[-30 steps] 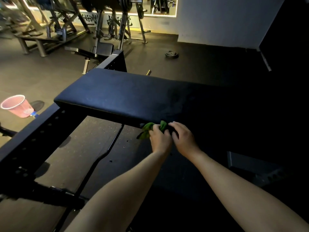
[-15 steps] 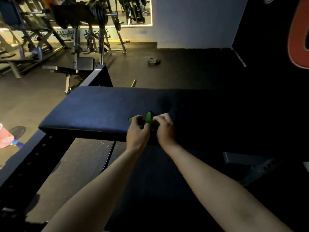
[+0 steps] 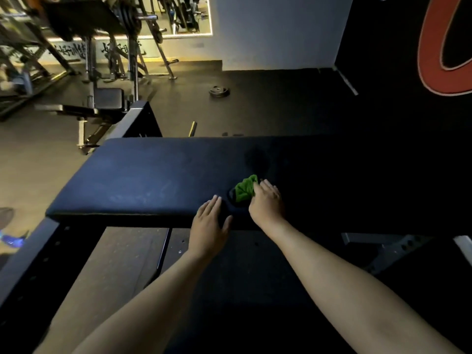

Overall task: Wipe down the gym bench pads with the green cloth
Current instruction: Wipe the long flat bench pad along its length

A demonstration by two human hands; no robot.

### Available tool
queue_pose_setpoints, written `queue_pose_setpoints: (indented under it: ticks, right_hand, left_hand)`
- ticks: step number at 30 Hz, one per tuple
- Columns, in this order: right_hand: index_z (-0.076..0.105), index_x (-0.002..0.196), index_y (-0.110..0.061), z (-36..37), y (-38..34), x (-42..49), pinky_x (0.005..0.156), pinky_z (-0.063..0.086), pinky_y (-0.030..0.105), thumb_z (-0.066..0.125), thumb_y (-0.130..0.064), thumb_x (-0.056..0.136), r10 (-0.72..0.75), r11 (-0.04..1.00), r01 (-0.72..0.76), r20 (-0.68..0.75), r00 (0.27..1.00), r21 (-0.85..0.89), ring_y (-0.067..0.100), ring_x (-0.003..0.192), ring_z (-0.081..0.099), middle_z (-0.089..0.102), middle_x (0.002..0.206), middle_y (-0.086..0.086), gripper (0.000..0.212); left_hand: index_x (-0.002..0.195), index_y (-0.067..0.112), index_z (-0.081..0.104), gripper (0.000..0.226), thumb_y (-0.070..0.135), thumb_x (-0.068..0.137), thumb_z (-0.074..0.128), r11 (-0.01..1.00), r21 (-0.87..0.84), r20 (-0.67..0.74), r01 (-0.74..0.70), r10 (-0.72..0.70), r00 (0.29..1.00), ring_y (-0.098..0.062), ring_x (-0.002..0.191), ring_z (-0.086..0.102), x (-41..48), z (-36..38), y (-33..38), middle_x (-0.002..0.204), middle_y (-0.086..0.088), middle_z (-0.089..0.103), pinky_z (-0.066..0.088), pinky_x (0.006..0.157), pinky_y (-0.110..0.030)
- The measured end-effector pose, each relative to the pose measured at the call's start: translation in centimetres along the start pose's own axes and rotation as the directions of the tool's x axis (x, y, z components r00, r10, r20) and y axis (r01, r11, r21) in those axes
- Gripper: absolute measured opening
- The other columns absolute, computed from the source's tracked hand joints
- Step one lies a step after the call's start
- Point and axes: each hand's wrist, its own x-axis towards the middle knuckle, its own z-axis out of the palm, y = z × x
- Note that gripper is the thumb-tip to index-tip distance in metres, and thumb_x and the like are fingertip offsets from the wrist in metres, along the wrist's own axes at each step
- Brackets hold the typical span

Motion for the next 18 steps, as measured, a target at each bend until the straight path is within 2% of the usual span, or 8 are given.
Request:
queue_pose_setpoints:
  ticks: [3, 6, 9, 10, 13, 16, 18]
  right_hand:
    - [0.049, 0.143, -0.008, 0.8, -1.7, -0.2, 0.121, 0.020, 0.036, 0.046, -0.003, 0.091, -0.051, 0.998, 0.052, -0.030, 0.998, 0.043, 0.023, 0.146, 0.031, 0.044, 0.152, 0.010, 0.053]
    - [0.066, 0.120, -0.007, 1.2, -3.2, -2.0, 0.104, 0.039, 0.036, 0.048, -0.004, 0.088, -0.174, 0.978, 0.181, -0.067, 0.982, 0.108, 0.033, 0.124, 0.054, 0.063, 0.128, 0.014, 0.038]
    - [0.067, 0.118, -0.005, 0.1, -3.7, -4.1, 0.099, 0.046, 0.039, 0.048, -0.007, 0.092, -0.226, 0.944, 0.195, 0.089, 0.970, 0.267, 0.033, 0.116, 0.057, 0.064, 0.123, 0.013, 0.031]
    - [0.066, 0.117, -0.004, -0.5, -2.9, -4.6, 0.096, 0.047, 0.041, 0.048, -0.005, 0.092, -0.205, 0.929, 0.167, 0.085, 0.975, 0.329, 0.033, 0.113, 0.058, 0.064, 0.119, 0.013, 0.030]
    - [0.061, 0.120, -0.013, -3.7, 2.1, -6.4, 0.095, 0.045, 0.036, 0.055, -0.006, 0.086, -0.004, 0.901, 0.052, -0.110, 0.994, 0.430, 0.023, 0.110, 0.052, 0.058, 0.115, 0.004, 0.035]
    - [0.054, 0.117, -0.022, -7.9, 8.5, -10.1, 0.086, 0.041, 0.028, 0.061, -0.012, 0.084, 0.253, 0.849, -0.114, -0.208, 0.945, 0.515, 0.016, 0.106, 0.046, 0.046, 0.114, -0.002, 0.035]
    - [0.054, 0.111, -0.024, -10.3, 12.6, -12.8, 0.080, 0.041, 0.027, 0.062, -0.020, 0.083, 0.370, 0.813, -0.170, -0.269, 0.889, 0.558, 0.015, 0.102, 0.048, 0.046, 0.112, 0.000, 0.030]
  left_hand:
    - [0.152, 0.011, 0.040, 0.059, 0.021, 0.098, 0.062, 0.992, -0.125, 0.011, -0.011, 0.012, 1.000, -0.022, 0.147, 0.032, -0.5, -0.9, -0.5, 0.157, -0.006, 0.039, 0.017, 0.121, -0.027]
    - [0.153, 0.008, 0.038, 0.063, 0.013, 0.095, 0.063, 0.983, -0.185, 0.013, -0.013, 0.015, 1.000, -0.026, 0.147, 0.033, -0.9, -1.0, 0.1, 0.156, -0.011, 0.040, 0.018, 0.123, -0.031]
    - [0.156, 0.011, 0.028, 0.069, 0.009, 0.095, 0.060, 0.949, -0.311, 0.022, 0.053, -0.049, 0.999, -0.024, 0.145, 0.029, -1.1, -1.3, 2.7, 0.156, -0.008, 0.037, 0.023, 0.121, -0.036]
    - [0.157, 0.013, 0.027, 0.070, 0.008, 0.094, 0.059, 0.941, -0.338, 0.019, 0.029, -0.024, 1.000, -0.023, 0.144, 0.030, -1.1, -1.2, 3.8, 0.155, -0.007, 0.037, 0.025, 0.120, -0.037]
    - [0.151, 0.018, 0.039, 0.063, 0.008, 0.092, 0.061, 0.912, -0.397, 0.033, -0.107, 0.131, 0.991, -0.021, 0.134, 0.042, -0.5, 0.0, 8.3, 0.146, -0.003, 0.048, 0.038, 0.114, -0.041]
    - [0.144, 0.019, 0.044, 0.055, 0.008, 0.094, 0.061, 0.838, -0.527, 0.147, -0.143, 0.256, 0.955, -0.016, 0.121, 0.056, -0.7, 2.8, 15.3, 0.134, 0.001, 0.058, 0.050, 0.100, -0.036]
    - [0.144, 0.018, 0.039, 0.052, 0.013, 0.097, 0.061, 0.790, -0.600, 0.229, -0.123, 0.317, 0.920, -0.015, 0.109, 0.061, -2.0, 4.8, 20.1, 0.124, 0.003, 0.059, 0.053, 0.085, -0.027]
